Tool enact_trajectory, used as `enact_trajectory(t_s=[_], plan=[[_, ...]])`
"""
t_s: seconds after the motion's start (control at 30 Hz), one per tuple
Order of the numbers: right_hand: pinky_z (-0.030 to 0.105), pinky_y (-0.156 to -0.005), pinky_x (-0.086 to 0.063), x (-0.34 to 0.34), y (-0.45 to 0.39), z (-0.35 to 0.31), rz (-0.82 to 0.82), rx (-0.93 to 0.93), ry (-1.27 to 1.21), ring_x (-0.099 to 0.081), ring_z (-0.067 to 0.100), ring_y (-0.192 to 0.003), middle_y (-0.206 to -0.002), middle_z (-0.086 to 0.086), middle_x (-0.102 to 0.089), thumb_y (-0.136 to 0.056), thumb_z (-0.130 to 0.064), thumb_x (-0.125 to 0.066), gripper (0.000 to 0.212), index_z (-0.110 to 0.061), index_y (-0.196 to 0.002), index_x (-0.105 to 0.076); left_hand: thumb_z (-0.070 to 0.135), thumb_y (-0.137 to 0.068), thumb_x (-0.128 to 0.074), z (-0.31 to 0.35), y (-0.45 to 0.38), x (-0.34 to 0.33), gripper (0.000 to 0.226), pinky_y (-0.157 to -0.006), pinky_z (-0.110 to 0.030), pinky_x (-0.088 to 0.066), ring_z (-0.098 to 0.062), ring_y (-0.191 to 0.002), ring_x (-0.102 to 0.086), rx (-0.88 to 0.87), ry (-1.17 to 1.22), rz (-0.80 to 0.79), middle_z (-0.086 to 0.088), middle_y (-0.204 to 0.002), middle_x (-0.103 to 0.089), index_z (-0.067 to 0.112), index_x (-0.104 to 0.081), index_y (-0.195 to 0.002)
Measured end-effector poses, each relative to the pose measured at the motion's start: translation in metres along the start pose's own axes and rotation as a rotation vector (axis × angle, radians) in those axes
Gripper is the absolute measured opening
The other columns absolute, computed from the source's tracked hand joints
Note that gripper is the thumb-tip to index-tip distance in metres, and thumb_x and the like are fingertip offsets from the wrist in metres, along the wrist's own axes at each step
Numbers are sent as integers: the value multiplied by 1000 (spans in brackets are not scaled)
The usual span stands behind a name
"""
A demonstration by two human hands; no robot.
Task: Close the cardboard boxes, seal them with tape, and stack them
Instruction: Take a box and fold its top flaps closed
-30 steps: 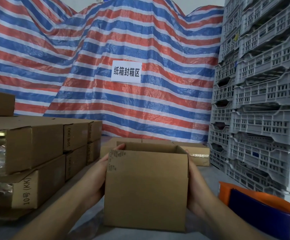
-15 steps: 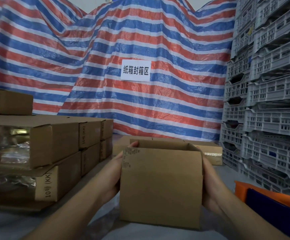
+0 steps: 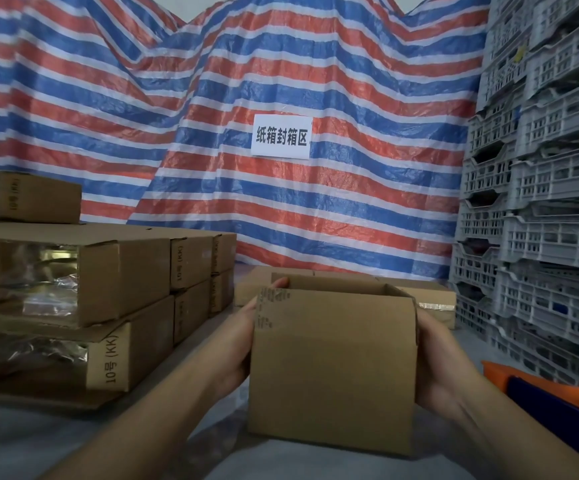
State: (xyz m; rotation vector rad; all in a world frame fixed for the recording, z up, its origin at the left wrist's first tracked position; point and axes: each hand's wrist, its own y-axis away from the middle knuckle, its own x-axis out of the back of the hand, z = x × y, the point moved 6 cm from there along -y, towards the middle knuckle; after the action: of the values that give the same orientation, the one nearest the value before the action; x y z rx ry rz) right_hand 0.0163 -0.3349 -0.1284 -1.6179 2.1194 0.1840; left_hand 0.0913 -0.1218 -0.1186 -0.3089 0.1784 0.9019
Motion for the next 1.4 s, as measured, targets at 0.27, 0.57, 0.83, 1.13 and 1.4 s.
enact_trajectory(t_s=[0.27, 0.57, 0.83, 1.13, 1.4], plan=[[37, -62, -60, -2, 4, 2, 18, 0, 18, -75, 30, -82, -93, 14, -77, -91, -49, -61, 42, -13, -89, -82, 49, -79, -70, -2, -2, 3, 36, -54, -26, -55, -19, -65, -69, -3, -29, -23, -9, -75, -71, 14, -78, -84], [40, -76, -59, -2, 1, 9, 49, -39, 51, -74, 33, -97, -111, 17, -74, -85, -74, -53, 66, -17, -106, -79, 57, -73, -67, 9, -1, 1, 49, -66, -27, -57, -20, -84, -72, -15, -193, -139, -11, -95, -74, 17, -78, -98], [32, -55, -57, -9, 3, 18, -27, -99, 121, -71, 25, -62, -76, 12, -75, -57, -40, -73, 33, -11, -72, -81, 60, -55, -68, 2, -1, 4, 77, -76, -36, -51, -24, -81, -70, -2, -202, -75, -14, -93, -73, 7, -70, -110], [31, -60, -57, -8, 2, 16, -19, -105, 154, -69, 23, -60, -74, 10, -73, -58, -36, -71, 26, -13, -67, -78, 60, -56, -69, 4, -1, 2, 74, -78, -35, -52, -22, -82, -70, -40, -221, -83, -13, -94, -72, 9, -71, -109], [30, -50, -57, -6, 1, 15, -17, -99, 134, -71, 25, -58, -72, 12, -74, -61, -36, -67, 27, -12, -65, -79, 86, -75, -31, 11, -1, 3, 89, -97, -41, -44, -27, -122, -60, -30, -87, -291, -12, -131, -63, 23, -67, -126]])
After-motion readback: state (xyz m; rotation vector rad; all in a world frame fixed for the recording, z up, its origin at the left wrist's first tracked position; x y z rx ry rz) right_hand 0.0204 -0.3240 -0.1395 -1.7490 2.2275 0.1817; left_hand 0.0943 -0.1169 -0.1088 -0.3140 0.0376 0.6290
